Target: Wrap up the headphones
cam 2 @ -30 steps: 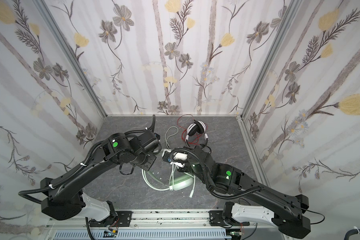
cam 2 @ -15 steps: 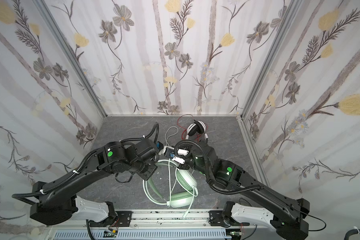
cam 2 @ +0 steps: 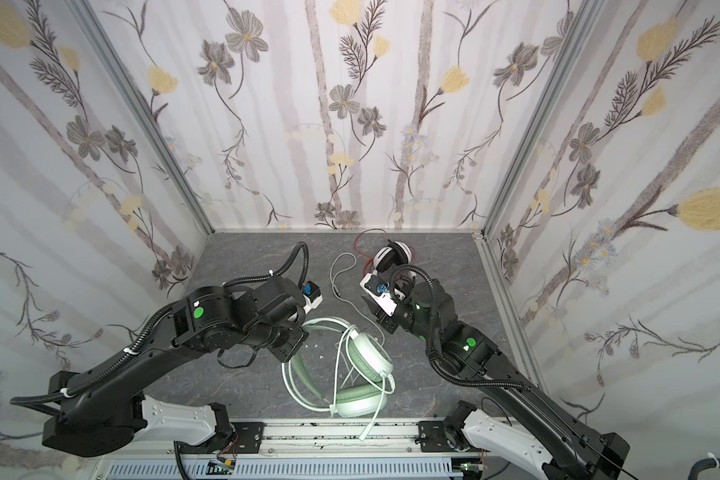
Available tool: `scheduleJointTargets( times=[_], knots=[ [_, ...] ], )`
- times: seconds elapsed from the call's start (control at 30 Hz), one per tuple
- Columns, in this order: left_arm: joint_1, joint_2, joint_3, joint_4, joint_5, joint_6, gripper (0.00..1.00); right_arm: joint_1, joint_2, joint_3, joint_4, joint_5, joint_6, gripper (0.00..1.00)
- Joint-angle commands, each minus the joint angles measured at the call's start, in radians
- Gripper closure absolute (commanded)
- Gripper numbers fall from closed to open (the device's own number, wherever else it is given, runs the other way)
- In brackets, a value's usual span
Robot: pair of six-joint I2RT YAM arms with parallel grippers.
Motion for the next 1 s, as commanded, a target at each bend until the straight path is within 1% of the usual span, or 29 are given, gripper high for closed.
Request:
scheduleJointTargets(
  times=[0.0,0.1,0.2,0.3,0.37,0.43,0.5,0.57,0.63,0.67,0.73,0.83,0.97],
  knots=[
    [0.001,-0.005,0.025,0.004,-0.010,-0.017,1.00,-0.021,-0.038,-0.072,0.178,-0.073,0.151,0.56],
    [0.001,0.008,0.058,-0.022,-0.019,-0.018,1.00,-0.038,-0.073,-0.135,0.240,-0.083,0.244,0.54],
    [0.008,0.033,0.113,-0.062,-0.047,-0.039,1.00,-0.047,-0.106,-0.232,0.291,-0.083,0.340,0.51],
    [0.036,0.061,0.186,-0.104,-0.084,-0.069,1.00,-0.052,-0.137,-0.295,0.324,-0.088,0.430,0.45],
    [0.065,0.073,0.226,-0.121,-0.089,-0.080,1.00,-0.053,-0.157,-0.334,0.336,-0.092,0.462,0.43],
    [0.090,0.079,0.266,-0.126,-0.084,-0.081,1.00,-0.055,-0.179,-0.366,0.340,-0.079,0.502,0.41],
    [0.109,0.083,0.300,-0.125,-0.085,-0.083,1.00,-0.057,-0.199,-0.396,0.343,-0.045,0.553,0.36],
    [0.126,0.086,0.332,-0.120,-0.092,-0.091,1.00,-0.060,-0.220,-0.425,0.349,-0.011,0.599,0.36],
    [0.151,0.084,0.358,-0.107,-0.075,-0.103,1.00,-0.060,-0.239,-0.458,0.377,0.003,0.654,0.35],
    [0.169,0.083,0.372,-0.097,-0.055,-0.108,1.00,-0.059,-0.248,-0.479,0.400,0.001,0.676,0.32],
    [0.204,0.083,0.397,-0.081,-0.014,-0.121,1.00,-0.059,-0.260,-0.515,0.457,-0.032,0.695,0.29],
    [0.265,0.090,0.445,-0.068,0.054,-0.138,1.00,-0.059,-0.258,-0.529,0.519,-0.133,0.694,0.30],
    [0.326,0.109,0.514,-0.056,0.141,-0.152,1.00,-0.060,-0.188,-0.528,0.630,-0.270,0.716,0.30]
  ],
)
